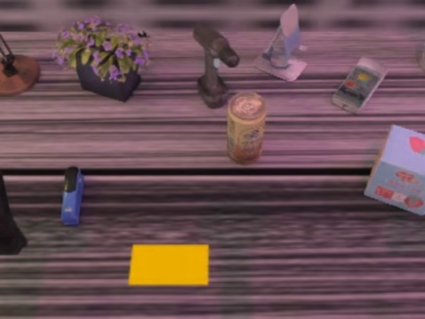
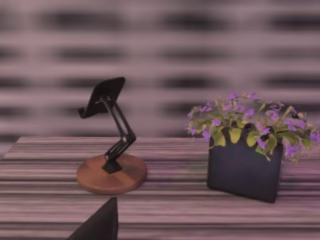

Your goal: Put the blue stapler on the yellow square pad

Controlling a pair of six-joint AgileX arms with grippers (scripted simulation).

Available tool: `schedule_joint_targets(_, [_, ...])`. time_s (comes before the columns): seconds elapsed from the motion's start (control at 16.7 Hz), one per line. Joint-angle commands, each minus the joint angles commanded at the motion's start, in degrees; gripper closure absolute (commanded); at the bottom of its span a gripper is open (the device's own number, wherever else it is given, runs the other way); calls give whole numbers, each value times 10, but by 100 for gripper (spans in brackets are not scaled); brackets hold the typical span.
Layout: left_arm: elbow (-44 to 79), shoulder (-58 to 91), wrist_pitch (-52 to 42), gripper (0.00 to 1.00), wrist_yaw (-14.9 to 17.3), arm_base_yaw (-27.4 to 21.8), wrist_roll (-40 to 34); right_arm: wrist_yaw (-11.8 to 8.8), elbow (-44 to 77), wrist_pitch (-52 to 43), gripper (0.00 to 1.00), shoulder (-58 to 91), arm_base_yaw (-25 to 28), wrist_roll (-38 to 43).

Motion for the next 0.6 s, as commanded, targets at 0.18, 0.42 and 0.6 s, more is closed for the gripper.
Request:
schedule_joint_targets(0.18, [6, 6, -4, 0, 0, -1, -1, 0, 0, 0, 0, 0, 0, 0])
schedule_joint_targets(0.42, [87, 90, -63, 0, 3, -10, -11, 0, 0, 0, 0, 0, 0, 0])
schedule_joint_targets(0.6, [197, 217, -139, 0, 3, -19, -23, 0, 0, 0, 0, 0, 0, 0])
